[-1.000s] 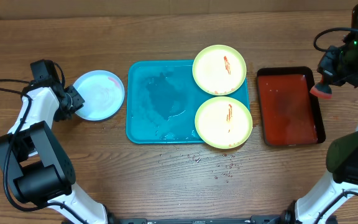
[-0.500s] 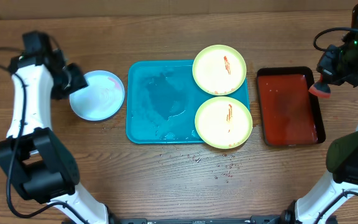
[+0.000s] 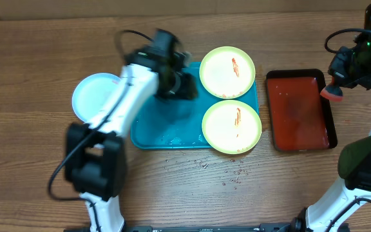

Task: Clean dirty plates on tray and stack at the side
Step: 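Move left gripper to the lower yellow plate and grip its rim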

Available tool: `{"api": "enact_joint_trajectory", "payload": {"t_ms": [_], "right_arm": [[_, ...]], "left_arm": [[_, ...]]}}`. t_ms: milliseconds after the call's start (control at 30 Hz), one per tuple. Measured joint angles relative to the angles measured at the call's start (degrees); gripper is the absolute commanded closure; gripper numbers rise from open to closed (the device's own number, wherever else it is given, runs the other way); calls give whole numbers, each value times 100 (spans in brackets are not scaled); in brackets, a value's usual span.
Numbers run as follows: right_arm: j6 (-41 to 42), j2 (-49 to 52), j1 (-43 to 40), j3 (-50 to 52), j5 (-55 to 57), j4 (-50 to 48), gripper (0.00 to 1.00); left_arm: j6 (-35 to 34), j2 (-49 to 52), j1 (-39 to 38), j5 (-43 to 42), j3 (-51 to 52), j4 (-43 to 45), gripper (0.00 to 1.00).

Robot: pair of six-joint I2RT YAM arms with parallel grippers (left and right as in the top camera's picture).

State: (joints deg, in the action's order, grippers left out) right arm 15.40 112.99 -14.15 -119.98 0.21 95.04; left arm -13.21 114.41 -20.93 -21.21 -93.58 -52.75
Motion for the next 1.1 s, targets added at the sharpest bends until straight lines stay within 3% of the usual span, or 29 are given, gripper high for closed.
{"api": "enact_joint_trajectory", "payload": {"t_ms": [267,633,767,900,967,1100], "right_arm": [[-44,0,0,2,0,17,96],[-44,0,0,0,2,46,96],[-44,0,0,0,0,42,96],[-46,0,0,0,2,44,96],[-44,0,0,0,0,44,96],[-42,0,2,0,0,55,96]], "left_arm": [[-337,667,-562,254,55,-546,52],[-358,975,-863,146,57,-695,51],[-358,1038,-866,50,57,-680,63],[-348,1038,-866,42,57,-662,81],[-339,1038,-868,42,57,-662,94],[-348,1038,-863,39,57,-664,96]]}}
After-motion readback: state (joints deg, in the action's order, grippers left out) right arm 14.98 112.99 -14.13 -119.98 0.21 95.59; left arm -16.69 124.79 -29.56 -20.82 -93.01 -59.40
